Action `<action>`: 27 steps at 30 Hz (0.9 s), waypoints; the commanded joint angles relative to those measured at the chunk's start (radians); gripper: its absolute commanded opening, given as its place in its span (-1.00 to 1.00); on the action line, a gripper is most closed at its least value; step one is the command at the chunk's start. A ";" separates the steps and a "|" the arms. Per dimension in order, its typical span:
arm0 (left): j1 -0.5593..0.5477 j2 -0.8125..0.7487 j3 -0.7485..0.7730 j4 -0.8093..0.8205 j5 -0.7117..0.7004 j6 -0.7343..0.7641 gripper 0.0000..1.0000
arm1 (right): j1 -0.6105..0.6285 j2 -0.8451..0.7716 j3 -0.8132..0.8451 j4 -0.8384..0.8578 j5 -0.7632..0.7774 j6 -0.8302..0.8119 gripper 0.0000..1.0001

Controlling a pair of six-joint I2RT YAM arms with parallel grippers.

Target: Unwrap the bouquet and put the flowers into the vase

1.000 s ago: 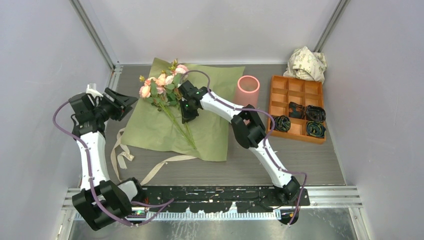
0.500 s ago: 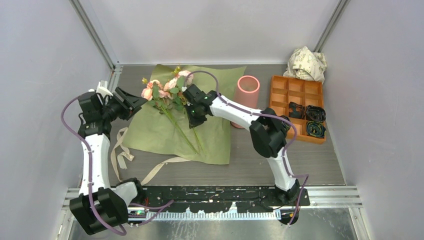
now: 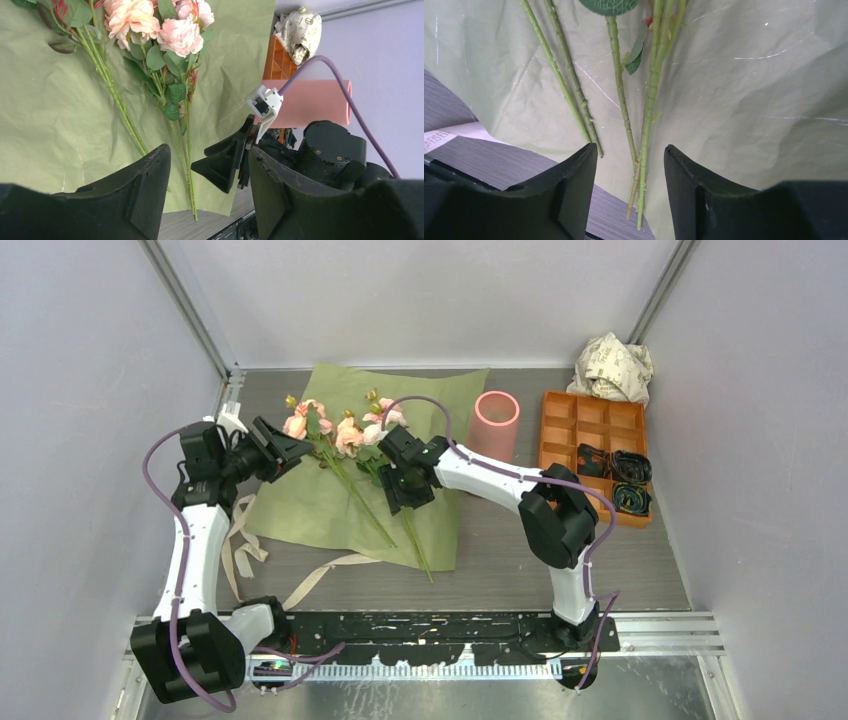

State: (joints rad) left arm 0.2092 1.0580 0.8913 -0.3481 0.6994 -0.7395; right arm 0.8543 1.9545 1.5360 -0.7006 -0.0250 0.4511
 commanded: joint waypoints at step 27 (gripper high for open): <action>-0.006 -0.033 0.031 -0.091 -0.176 0.087 0.15 | 0.023 0.516 0.733 -0.079 -0.092 -0.084 0.13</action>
State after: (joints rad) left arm 0.2050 1.0199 0.8963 -0.4660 0.5152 -0.6682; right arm 0.8677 2.5126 2.2734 -0.8150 -0.0906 0.3645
